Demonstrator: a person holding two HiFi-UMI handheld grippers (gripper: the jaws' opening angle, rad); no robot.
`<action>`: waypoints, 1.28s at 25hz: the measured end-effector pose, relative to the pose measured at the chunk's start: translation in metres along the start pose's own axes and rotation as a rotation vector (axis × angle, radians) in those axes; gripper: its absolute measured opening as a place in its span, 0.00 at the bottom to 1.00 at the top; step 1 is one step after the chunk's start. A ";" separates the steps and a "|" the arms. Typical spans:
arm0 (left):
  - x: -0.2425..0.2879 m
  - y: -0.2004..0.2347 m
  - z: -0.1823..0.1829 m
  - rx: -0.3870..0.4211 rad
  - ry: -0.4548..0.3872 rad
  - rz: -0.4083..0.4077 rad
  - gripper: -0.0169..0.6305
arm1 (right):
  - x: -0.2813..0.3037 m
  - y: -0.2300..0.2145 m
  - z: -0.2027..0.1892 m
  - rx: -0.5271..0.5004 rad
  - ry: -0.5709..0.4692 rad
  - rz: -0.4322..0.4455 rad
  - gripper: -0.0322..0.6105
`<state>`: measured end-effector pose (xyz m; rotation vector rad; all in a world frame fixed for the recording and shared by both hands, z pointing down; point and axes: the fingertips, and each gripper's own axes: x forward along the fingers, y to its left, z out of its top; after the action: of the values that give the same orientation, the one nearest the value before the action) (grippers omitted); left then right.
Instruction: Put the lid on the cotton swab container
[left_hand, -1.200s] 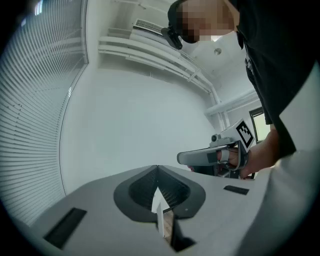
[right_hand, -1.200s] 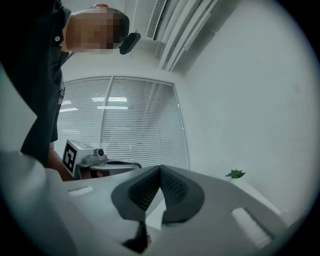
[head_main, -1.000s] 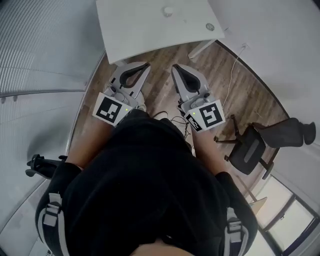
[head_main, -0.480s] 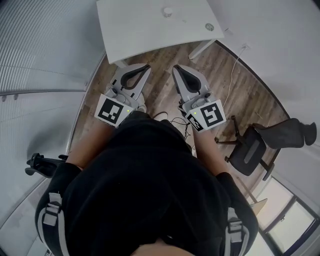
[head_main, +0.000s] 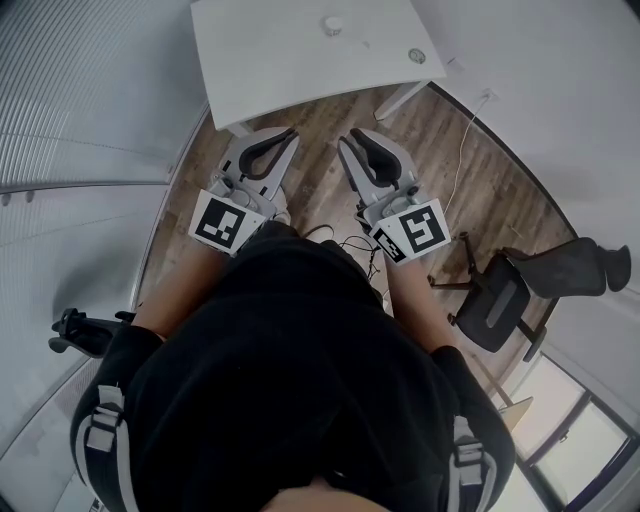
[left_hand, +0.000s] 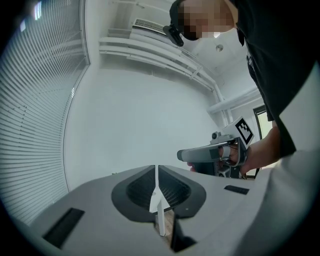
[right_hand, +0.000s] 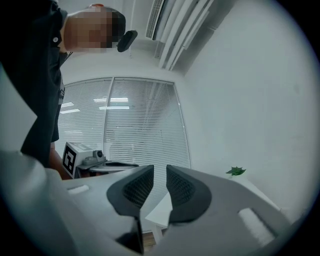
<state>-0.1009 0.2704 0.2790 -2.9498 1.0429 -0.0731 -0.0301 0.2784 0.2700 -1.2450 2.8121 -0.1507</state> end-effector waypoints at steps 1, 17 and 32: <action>0.000 0.000 0.000 0.003 0.000 0.002 0.06 | 0.000 -0.001 0.000 0.000 0.001 -0.002 0.19; 0.005 -0.011 0.000 0.005 0.010 -0.011 0.51 | -0.014 -0.010 -0.001 -0.021 0.012 -0.017 0.44; 0.009 -0.049 0.003 0.016 -0.004 -0.003 0.54 | -0.048 -0.008 0.000 -0.015 -0.010 0.015 0.59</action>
<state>-0.0630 0.3031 0.2772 -2.9365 1.0320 -0.0747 0.0081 0.3083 0.2716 -1.2244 2.8186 -0.1233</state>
